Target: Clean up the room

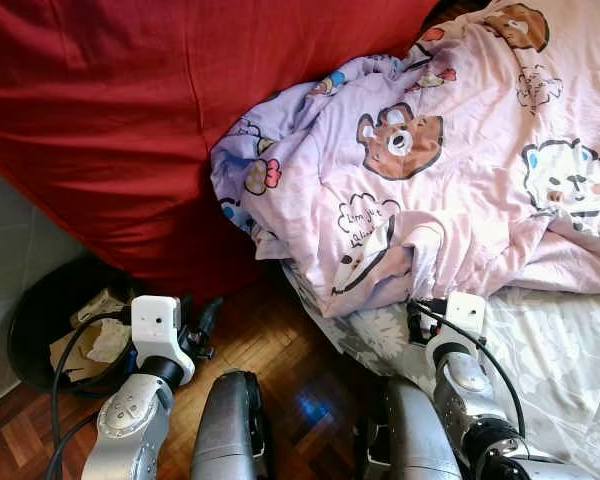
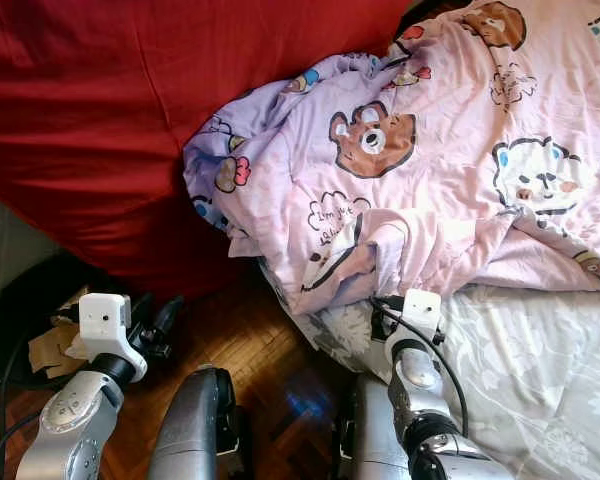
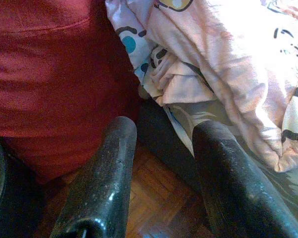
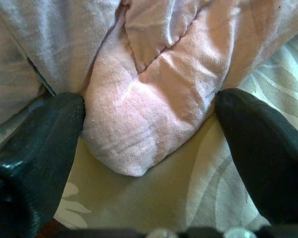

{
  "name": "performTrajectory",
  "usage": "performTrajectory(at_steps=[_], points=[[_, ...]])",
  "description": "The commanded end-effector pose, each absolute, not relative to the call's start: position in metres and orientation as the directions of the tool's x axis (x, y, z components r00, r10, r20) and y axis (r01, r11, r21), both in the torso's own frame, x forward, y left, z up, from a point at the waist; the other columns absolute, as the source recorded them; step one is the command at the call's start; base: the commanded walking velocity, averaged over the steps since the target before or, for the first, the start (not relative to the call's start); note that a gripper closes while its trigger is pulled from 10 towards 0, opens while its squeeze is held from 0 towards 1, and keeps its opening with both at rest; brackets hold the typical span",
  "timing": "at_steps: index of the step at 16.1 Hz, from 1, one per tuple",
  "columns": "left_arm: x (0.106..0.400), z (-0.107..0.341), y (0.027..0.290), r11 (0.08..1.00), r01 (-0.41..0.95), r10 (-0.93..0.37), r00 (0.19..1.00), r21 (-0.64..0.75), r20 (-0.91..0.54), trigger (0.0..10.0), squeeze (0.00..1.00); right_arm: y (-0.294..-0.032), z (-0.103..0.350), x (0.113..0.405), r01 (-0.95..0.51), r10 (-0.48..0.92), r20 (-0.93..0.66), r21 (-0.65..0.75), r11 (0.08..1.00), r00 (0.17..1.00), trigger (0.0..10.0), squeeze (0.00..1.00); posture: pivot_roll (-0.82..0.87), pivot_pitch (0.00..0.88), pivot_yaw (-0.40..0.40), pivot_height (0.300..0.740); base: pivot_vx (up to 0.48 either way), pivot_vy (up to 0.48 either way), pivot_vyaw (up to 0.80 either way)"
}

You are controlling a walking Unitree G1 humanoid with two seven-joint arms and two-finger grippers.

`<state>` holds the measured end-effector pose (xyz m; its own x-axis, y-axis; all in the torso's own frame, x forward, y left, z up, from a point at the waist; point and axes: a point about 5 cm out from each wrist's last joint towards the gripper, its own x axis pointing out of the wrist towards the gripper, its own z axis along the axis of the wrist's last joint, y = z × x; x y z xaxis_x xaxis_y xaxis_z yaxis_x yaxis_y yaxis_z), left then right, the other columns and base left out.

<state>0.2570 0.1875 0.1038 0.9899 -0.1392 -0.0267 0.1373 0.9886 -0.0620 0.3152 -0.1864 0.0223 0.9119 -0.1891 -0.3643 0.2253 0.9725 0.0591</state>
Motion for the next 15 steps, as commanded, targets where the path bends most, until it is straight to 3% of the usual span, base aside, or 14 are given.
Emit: performTrajectory(at_steps=[1, 5, 6, 7, 8, 15], points=[[0.251, 0.101, 0.19, 0.99, 0.129, -0.132, 0.99, -0.062, -0.049, 10.0, 0.0, -0.188, 0.007, 0.303, 0.232, -0.194, -0.432, 0.038, 0.972, 0.881, 10.0, 0.0, 0.14, 0.359, 0.032, 0.62, 0.0, 0.0, 0.0], [0.249, 0.101, 0.191, 0.99, 0.125, -0.128, 0.99, -0.059, -0.054, 10.0, 0.0, -0.18, 0.011, 0.308, 0.199, -0.145, -0.423, 0.086, 0.976, 0.894, 10.0, 0.0, 0.15, 0.362, 0.032, 0.62, 0.0, 0.0, 0.0], [0.248, 0.101, 0.192, 0.991, 0.122, -0.126, 0.99, -0.057, -0.056, 10.0, 0.0, -0.175, 0.011, 0.309, 0.174, -0.118, -0.422, 0.098, 0.98, 0.899, 4.4, 0.0, 0.16, 0.363, 0.034, 0.62, 0.0, 0.0, 0.0], [0.248, 0.101, 0.192, 0.991, 0.122, -0.125, 0.991, -0.057, -0.057, 10.0, 0.0, -0.174, 0.011, 0.309, 0.171, -0.113, -0.422, 0.101, 0.98, 0.9, 4.4, 0.0, 0.16, 0.363, 0.034, 0.62, 0.0, 0.0, 0.0], [0.248, 0.101, 0.193, 0.991, 0.121, -0.124, 0.991, -0.056, -0.058, 10.0, 0.0, -0.172, 0.011, 0.309, 0.158, -0.1, -0.422, 0.105, 0.982, 0.901, 0.0, 0.0, 0.16, 0.365, 0.034, 0.62, 0.0, 0.0, 0.0], [0.246, 0.101, 0.192, 0.991, 0.118, -0.122, 0.991, -0.057, -0.063, 10.0, 0.0, -0.173, 0.005, 0.303, 0.147, -0.101, -0.447, 0.07, 0.987, 0.889, 0.0, 0.0, 0.16, 0.367, 0.034, 0.62, 0.0, 0.0, 0.0]])
